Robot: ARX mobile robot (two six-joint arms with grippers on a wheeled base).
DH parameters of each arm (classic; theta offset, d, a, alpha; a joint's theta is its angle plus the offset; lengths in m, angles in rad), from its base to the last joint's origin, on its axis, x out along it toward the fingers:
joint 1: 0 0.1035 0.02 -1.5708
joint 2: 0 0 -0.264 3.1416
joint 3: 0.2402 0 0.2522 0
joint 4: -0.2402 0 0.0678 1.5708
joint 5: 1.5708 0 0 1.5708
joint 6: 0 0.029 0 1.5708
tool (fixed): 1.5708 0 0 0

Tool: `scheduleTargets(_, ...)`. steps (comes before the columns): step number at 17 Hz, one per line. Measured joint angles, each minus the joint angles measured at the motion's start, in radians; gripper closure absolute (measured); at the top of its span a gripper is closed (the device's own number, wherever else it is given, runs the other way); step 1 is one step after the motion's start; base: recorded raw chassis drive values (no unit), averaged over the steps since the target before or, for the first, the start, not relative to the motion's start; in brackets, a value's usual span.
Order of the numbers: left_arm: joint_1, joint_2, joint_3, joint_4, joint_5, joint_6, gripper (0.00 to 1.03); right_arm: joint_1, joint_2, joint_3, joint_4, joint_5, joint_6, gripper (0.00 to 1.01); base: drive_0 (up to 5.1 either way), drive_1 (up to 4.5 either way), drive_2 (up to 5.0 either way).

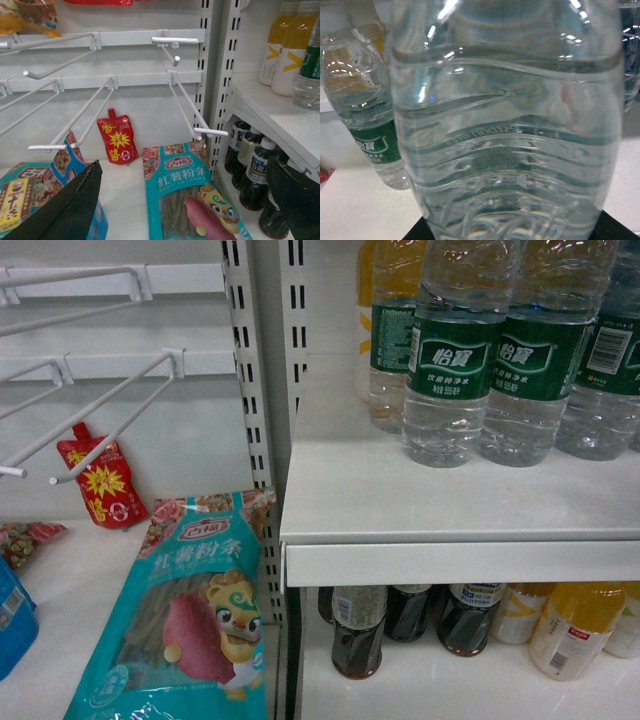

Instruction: Move water from second to third shelf

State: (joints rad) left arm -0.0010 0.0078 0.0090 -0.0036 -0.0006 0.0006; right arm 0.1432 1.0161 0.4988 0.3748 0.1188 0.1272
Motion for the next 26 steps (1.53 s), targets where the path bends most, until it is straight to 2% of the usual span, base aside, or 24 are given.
scheduleTargets(2,0.0,0.0,0.0,0.0,0.0,0.0,0.05,-0.016,0.081,0.041,-0.008,-0.016,0.009,0.61,0.0,0.0,0.0)
scheduleTargets(7,0.0,0.0,0.0,0.0,0.0,0.0,0.05,-0.041,0.211,0.125,-0.022,-0.016,0.037,0.61,0.0,0.0,0.0)
scheduleTargets(19,0.0,0.0,0.0,0.0,0.0,0.0,0.05,-0.04,0.389,0.254,-0.023,-0.005,0.05,0.61,0.0,0.0,0.0)
scheduleTargets(26,0.0,0.0,0.0,0.0,0.0,0.0,0.05,-0.039,0.428,0.269,0.003,0.008,0.06,0.61,0.0,0.0,0.0)
